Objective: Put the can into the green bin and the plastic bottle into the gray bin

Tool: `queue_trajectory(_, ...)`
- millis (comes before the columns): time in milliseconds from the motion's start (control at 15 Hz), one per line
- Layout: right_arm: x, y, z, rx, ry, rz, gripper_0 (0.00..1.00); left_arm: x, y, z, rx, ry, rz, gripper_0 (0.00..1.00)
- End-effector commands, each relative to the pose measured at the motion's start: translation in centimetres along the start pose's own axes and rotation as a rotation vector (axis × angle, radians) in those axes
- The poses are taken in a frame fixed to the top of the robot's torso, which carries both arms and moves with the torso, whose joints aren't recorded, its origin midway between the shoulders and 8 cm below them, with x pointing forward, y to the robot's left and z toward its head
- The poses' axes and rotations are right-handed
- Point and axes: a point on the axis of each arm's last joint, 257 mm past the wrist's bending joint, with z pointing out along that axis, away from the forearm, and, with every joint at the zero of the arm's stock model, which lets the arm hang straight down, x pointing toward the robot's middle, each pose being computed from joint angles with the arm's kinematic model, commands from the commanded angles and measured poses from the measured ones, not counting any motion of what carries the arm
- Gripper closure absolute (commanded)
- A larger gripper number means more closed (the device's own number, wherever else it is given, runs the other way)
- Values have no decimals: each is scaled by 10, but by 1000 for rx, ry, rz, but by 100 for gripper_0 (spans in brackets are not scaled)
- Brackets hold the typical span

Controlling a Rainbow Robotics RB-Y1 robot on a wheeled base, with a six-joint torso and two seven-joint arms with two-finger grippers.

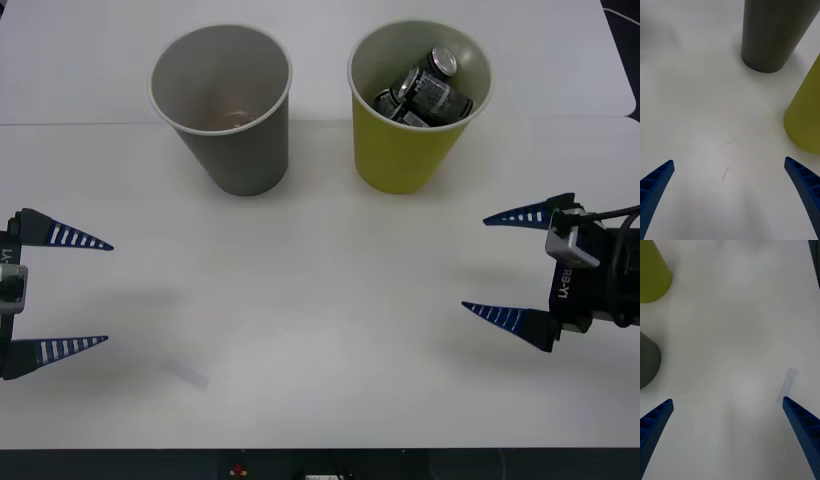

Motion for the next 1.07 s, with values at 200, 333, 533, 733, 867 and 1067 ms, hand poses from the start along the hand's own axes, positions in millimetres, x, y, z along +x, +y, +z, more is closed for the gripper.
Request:
queue_trajectory(200, 17, 7, -12, -11, 46, -65, 0, 0, 0, 0, 0, 0, 0, 0)
queue_trajectory(333, 21, 9, -19, -29, 67, -85, 0, 0, 0, 0, 0, 0, 0, 0)
queue_trajectory(533, 24, 15, -29, -35, 84, -112, 0, 0, 0, 0, 0, 0, 0, 0)
queue_trajectory(733, 28, 18, -38, -54, 118, -139, 0, 0, 0, 0, 0, 0, 0, 0)
queue_trajectory(867, 30, 19, -43, -66, 130, -146, 0, 0, 0, 0, 0, 0, 0, 0)
queue_trajectory(1067, 34, 22, -46, -90, 149, -157, 0, 0, 0, 0, 0, 0, 0, 0)
